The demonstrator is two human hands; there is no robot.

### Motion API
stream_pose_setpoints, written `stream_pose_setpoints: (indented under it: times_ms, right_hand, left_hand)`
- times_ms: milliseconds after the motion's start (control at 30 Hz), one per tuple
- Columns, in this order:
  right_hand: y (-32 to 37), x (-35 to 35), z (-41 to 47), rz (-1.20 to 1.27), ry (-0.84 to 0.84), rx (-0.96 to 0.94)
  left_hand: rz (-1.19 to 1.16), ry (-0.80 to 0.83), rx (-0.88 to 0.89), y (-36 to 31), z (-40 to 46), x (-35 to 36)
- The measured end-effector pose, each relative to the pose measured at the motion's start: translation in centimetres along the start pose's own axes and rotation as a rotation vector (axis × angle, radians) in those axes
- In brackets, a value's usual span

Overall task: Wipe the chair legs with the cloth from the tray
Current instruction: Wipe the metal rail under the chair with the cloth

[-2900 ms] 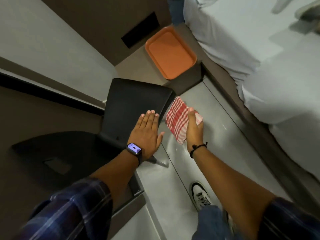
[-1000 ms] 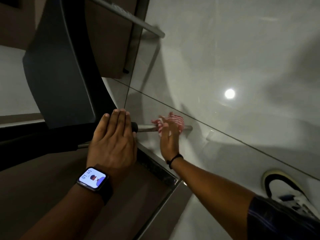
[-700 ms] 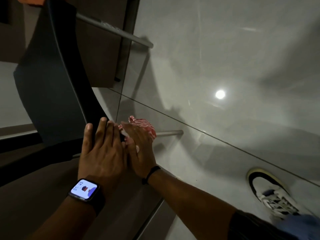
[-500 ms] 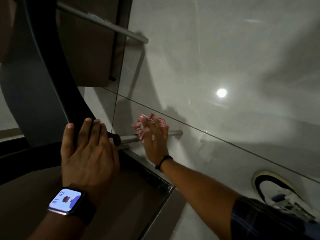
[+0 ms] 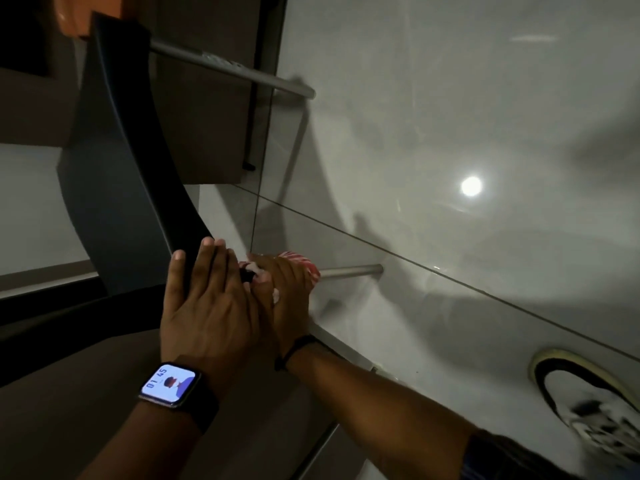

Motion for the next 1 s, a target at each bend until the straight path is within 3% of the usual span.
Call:
stream_pose_setpoints:
  times_ms: [200,367,433,567,667,767,867,1000]
  right_hand:
    - [-6.1,-3.5,0.8,-0.212,0.087,0.016]
    - [-14.1,-10.0,4.5,-0.373,0.488,0.421]
    - [-14.4,-11.4,4.4,-0.379,0.398,0.411]
    - [-7.2,-4.7,0.6,-0.072,0.226,0.075]
    - [-2.4,0.4,-0.1,-0.162,0.165,-0.118]
    - [-2.8,-1.2,1.6,-0.169,0.120,-0.173]
    - [-6.5,-4.5,2.6,-0.276,0.195,-0.131]
    - [-13.3,-8.5,3.3,-0.304,0.240,0.102]
  left_hand:
    - [0.040,-0.029,0.015,0.5,0.0,0.7]
    - [0.035,-0.124,0.054,-0.2,0.2,1.6]
    - [0.043,-0.144,0.070,-0.1,0.2,1.2]
    - [0.019,-0.132,0.106,0.0,-0.1,0.2]
    - [0.016,-0.109,0.100,-0.1,0.0,0.4]
    - [0.033,-0.103,0.076,0.0,0.1,1.0]
    - [-0.017,-0.159,0.065,-0.1,0.6,1.2]
    - [-0.045,-0.203,0.076,0.0,0.4,2.0]
Point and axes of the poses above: each hand's wrist, its own z-axis towards the middle knuckle, its own x-axis out of the palm, y = z × x, the point moved 4 cm from there along z, towards the middle knuckle, and after that the axes turned 11 degrees about z, right-handed, at the moved point
